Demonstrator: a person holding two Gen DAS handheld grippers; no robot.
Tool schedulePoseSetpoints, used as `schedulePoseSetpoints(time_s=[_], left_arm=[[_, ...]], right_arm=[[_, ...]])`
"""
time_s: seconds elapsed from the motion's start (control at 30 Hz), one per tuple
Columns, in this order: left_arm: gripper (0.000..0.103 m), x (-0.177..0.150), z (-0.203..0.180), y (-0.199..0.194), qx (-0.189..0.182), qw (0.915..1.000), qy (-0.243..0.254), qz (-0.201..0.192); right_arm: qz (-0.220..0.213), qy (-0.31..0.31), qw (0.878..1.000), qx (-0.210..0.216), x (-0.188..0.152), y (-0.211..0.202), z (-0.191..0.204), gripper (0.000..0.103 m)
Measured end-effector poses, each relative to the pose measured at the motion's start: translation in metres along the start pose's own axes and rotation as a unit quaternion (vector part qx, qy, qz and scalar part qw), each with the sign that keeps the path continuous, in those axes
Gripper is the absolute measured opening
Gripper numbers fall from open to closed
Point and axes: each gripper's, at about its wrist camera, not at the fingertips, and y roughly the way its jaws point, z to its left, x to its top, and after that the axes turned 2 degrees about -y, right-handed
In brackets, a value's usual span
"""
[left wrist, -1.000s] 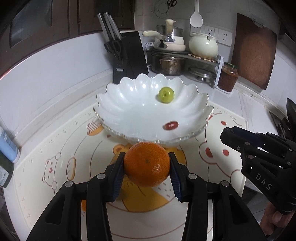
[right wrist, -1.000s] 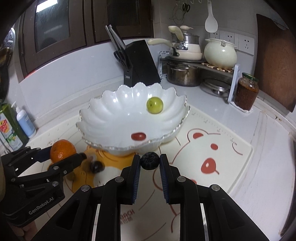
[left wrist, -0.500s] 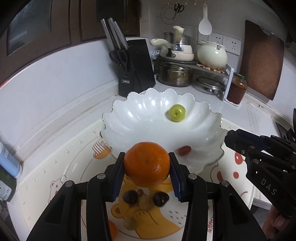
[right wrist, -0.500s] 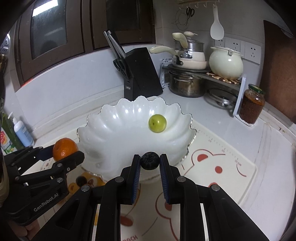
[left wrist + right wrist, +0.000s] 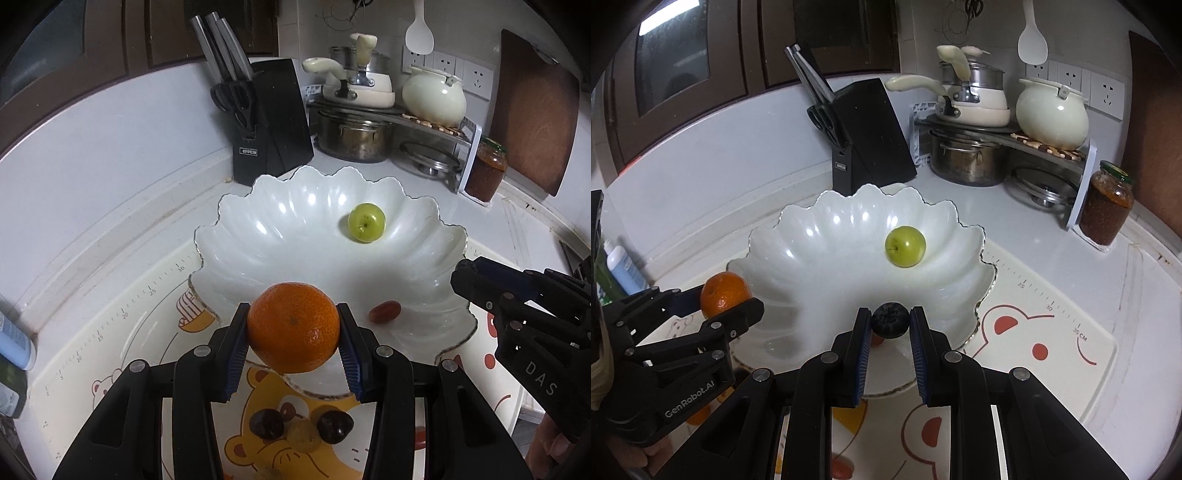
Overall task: Organize fruits
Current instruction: 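Carry the tangerine with the left tool into the bowl while the right tool drops the blueberry there, then withdraw both open tools from the bowl back toward the remaining fruits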
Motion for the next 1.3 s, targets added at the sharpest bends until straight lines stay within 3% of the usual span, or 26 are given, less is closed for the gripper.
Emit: schedulePoseSetpoints(time_s=[0.27, 0.3, 0.4, 0.57, 0.63, 0.7, 1.3], left_arm=[[0.046, 0.000, 0.000, 0.008, -0.010, 0.9997, -0.006, 0.022], [0.051, -0.001, 0.000, 0.007, -0.010, 0.9997, -0.005, 0.021], [0.072, -0.001, 0.000, 0.003, -0.004, 0.9999, -0.007, 0.010], [0.073, 0.002, 0.002, -0.004, 0.004, 1.0000, -0.006, 0.002], [0.078, 0.002, 0.004, -0.007, 0.007, 1.0000, -0.006, 0.000], [0.084, 0.001, 0.005, -0.011, 0.014, 0.9999, -0.007, -0.006], [0.094, -0.010, 0.015, -0.060, 0.038, 0.9983, -0.013, -0.043]], right_arm=[[0.004, 0.000, 1.000, -0.012, 0.003, 0.003, -0.002, 0.023], [0.004, -0.001, 1.000, -0.014, 0.003, 0.002, -0.002, 0.024], [-0.001, -0.002, 1.000, -0.022, 0.003, -0.001, -0.001, 0.038], [-0.014, 0.000, 0.999, -0.038, 0.005, -0.009, -0.001, 0.059], [-0.022, 0.004, 0.999, -0.048, 0.005, -0.014, -0.001, 0.078], [-0.030, 0.008, 0.998, -0.059, 0.006, -0.019, -0.001, 0.086], [-0.055, 0.035, 0.996, -0.063, -0.002, -0.056, 0.010, 0.088]])
